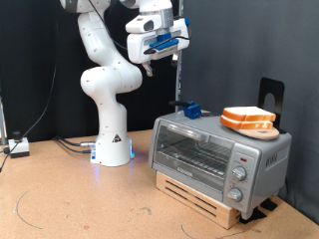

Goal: Make a piece of toast with the oven

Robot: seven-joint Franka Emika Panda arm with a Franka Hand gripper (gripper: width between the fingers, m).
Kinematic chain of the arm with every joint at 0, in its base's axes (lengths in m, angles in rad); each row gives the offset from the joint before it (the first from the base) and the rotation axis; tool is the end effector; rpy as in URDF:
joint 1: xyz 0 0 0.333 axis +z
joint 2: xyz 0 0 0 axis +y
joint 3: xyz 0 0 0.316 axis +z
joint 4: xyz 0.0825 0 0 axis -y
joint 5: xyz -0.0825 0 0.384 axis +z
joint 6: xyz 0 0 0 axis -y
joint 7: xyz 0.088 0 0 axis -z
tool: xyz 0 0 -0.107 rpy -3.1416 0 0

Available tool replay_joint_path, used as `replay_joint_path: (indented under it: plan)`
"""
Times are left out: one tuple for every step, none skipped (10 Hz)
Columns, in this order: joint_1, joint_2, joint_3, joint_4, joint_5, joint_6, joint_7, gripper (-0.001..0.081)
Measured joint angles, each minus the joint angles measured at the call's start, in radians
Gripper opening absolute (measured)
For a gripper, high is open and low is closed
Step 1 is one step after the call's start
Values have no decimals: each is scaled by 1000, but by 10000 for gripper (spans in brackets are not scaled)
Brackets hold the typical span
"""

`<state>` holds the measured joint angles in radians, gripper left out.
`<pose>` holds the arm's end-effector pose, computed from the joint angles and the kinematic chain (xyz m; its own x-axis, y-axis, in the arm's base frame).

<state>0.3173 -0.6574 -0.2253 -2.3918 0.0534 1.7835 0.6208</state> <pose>0.3603 0.0253 0.5442 0.8800 -0.4679 -0.0815 -0.4748 -0.8628 -0.1733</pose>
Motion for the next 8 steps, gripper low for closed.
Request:
replay_joint_path:
  plan:
    - [-1, -9, 0, -19, 40, 68, 15, 809]
    - [-1, -19, 0, -51, 81, 152, 26, 809]
    - [0, -22, 2, -85, 104, 207, 42, 809]
    - [-1, -19, 5, -117, 107, 252, 60, 809]
    - [-3, -10, 11, -147, 103, 296, 81, 809]
    - [-6, 8, 17, -170, 98, 335, 96, 809]
    - [-7, 30, 17, -184, 96, 357, 99, 809]
    - [-7, 51, 17, -191, 95, 360, 97, 809]
